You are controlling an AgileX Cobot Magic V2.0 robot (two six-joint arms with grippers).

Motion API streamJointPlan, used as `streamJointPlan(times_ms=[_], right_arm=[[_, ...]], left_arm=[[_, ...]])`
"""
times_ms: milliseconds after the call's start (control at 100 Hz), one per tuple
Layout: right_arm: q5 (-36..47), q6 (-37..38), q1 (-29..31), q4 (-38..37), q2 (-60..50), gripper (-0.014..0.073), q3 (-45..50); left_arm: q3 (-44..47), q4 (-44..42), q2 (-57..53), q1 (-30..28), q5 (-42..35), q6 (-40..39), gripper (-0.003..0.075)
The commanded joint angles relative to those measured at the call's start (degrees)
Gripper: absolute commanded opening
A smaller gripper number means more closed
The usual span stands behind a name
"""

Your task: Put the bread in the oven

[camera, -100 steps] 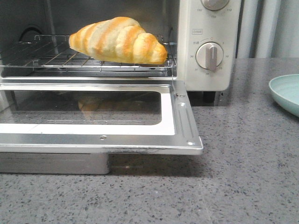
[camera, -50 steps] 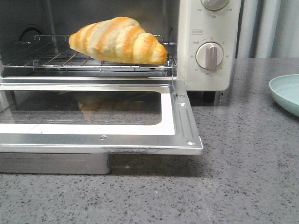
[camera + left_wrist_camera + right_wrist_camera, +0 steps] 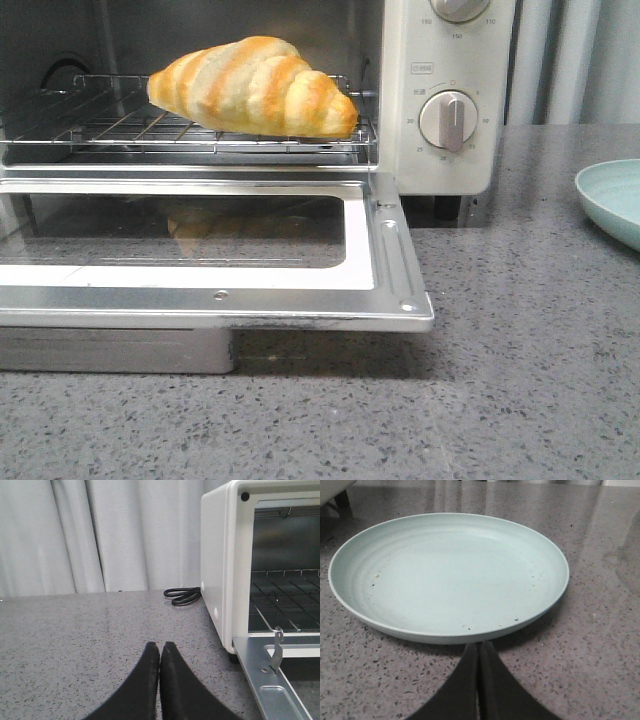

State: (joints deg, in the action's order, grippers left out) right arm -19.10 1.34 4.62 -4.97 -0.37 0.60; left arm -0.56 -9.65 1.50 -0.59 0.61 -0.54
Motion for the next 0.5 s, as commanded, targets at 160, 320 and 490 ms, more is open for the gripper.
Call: streamJointPlan(times_ms=[160, 320, 490], right_arm=[[1.4, -0.3, 0.5, -0.3, -1.4, -0.0076, 0.7], [1.4, -0.3, 0.5, -0.3, -1.3, -0.0076, 0.7], [1.4, -0.3, 0.5, -0.3, -1.3, -0.0076, 0.7]], left_arm=[[-0.4, 13.3, -3.0, -0.1, 3.6, 13.4, -0.0021], [1.7, 14.0, -3.5, -0.5, 5.3, 13.3, -0.0021], [1.9, 16.3, -3.5, -0.3, 10.6, 13.3, -0.0021]])
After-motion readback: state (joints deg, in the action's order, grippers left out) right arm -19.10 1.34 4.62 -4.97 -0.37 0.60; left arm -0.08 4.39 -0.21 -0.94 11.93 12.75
